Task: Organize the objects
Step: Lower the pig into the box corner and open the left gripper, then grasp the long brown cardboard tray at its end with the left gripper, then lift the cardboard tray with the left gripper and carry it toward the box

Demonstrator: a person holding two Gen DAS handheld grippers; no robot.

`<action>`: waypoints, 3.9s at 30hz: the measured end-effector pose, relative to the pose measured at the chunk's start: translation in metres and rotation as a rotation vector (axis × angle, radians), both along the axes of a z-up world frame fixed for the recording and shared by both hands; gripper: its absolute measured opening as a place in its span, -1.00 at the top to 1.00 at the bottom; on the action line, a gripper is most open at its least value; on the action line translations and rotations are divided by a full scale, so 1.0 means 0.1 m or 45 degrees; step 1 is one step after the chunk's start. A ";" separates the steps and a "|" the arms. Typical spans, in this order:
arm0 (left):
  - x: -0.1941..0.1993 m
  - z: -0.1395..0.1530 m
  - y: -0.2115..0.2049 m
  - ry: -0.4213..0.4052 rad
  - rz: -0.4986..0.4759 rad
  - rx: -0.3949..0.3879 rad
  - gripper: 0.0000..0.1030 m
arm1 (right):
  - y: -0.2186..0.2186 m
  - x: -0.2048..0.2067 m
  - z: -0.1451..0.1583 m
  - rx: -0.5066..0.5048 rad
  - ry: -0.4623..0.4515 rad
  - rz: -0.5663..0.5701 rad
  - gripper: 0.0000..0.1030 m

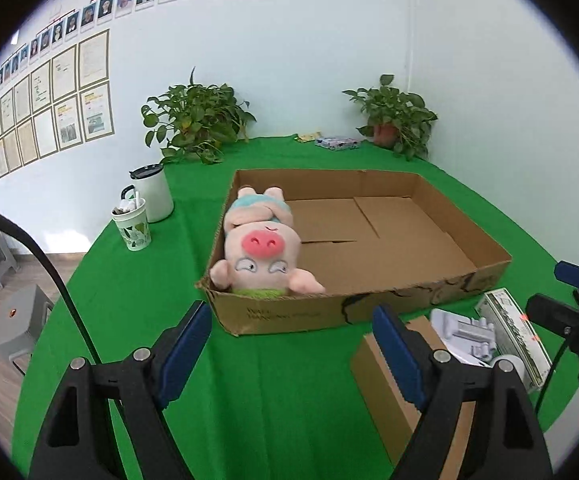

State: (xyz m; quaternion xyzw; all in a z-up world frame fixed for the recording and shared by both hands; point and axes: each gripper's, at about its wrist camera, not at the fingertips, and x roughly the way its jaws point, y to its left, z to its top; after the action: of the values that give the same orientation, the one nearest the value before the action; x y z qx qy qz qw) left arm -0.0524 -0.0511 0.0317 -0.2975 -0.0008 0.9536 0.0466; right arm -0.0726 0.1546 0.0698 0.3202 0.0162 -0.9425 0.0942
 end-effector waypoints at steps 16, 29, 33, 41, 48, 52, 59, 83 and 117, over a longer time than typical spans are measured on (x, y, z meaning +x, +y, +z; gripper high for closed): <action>0.46 -0.03 0.38 0.074 -0.009 0.089 0.96 | 0.50 0.60 -0.26 0.058 -0.012 -0.084 0.21; 0.48 -0.08 0.35 0.089 -0.014 0.114 -0.75 | 0.55 0.64 -0.26 0.039 -0.008 -0.023 -0.98; 0.47 -0.11 0.29 0.051 -0.032 0.147 -0.75 | 0.49 0.67 -0.28 0.066 -0.008 0.007 -0.98; 0.64 -0.09 0.03 0.016 -0.036 0.202 -0.75 | 0.24 1.11 -0.01 0.002 -0.102 0.316 -0.98; 0.74 -0.13 -0.19 -0.014 0.004 0.244 -0.75 | -0.25 1.50 0.16 -0.337 -0.233 0.823 -0.98; 0.70 -0.32 -0.25 -0.092 0.007 0.279 -0.75 | -0.31 1.29 -0.30 -0.199 -0.326 0.601 -0.98; 0.54 -0.74 -0.11 -0.246 -0.057 0.318 -0.75 | -0.25 1.18 -0.84 0.026 -0.365 0.343 -0.98; 0.45 -1.04 -0.54 -0.431 -0.100 0.763 -0.73 | -0.49 0.72 -1.18 -0.335 -0.651 0.380 -0.66; 0.19 -0.49 1.04 -0.396 -0.541 0.582 -0.14 | 0.69 1.09 -0.50 -0.178 -0.325 0.196 -0.85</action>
State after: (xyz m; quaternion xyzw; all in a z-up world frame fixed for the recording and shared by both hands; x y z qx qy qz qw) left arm -0.0334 0.0529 -0.0172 -0.4147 -0.1594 0.8410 0.3087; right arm 0.0368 0.2238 0.0200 0.4279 -0.0370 -0.8830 0.1895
